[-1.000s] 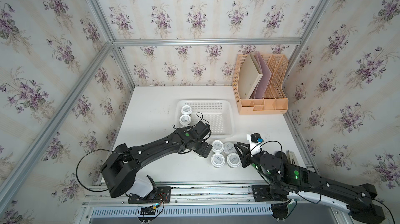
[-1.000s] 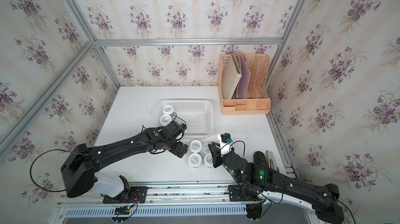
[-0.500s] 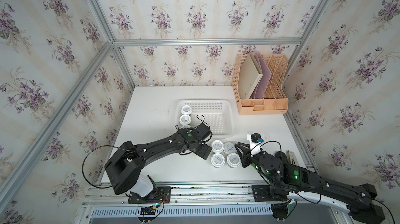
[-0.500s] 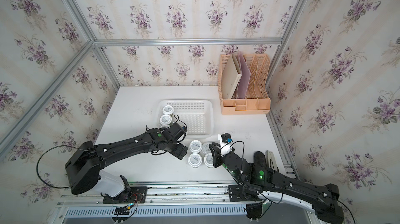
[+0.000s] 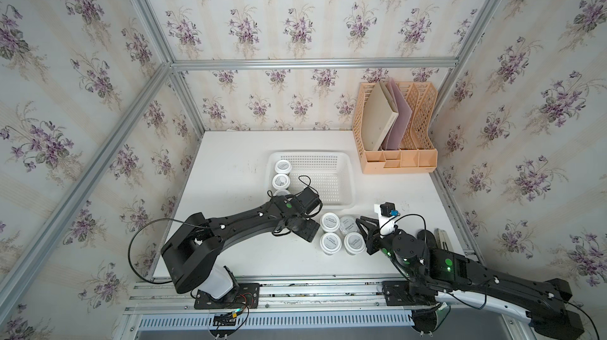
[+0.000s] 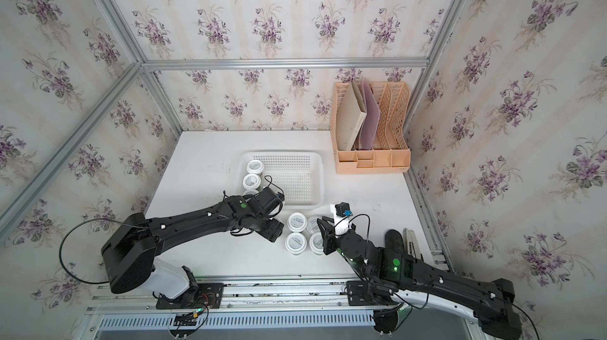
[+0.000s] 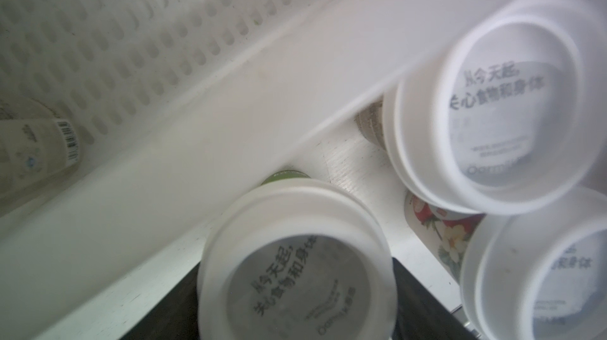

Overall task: Put the yogurt in the basket
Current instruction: Adjust the yogurt at the center of the board.

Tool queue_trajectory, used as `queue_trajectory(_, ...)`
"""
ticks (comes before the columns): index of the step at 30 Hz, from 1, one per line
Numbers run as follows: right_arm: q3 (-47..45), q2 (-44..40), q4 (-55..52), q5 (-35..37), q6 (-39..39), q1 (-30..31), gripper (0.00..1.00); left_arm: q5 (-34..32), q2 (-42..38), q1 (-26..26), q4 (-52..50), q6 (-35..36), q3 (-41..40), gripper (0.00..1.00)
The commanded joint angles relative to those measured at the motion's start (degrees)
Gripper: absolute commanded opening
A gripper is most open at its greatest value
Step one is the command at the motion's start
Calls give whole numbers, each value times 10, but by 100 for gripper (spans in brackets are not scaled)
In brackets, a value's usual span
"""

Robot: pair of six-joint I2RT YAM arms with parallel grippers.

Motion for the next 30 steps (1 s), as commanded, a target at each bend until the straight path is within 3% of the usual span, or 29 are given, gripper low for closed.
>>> queue_trajectory(1,0,0,-2,5,2,0,24,2,3,0,8,0,1,78)
queue_trajectory(13,-2,-3,-5,7,3,0,24,2,-1,1,4,1,1,73)
queue_trajectory(21,-1,-3,-5,7,3,0,24,-2,-3,-1,-4,-1,2,95)
queue_trajectory(30,-1,-1,-5,7,2,0,24,-19,-49,-7,-39,-4,15,100)
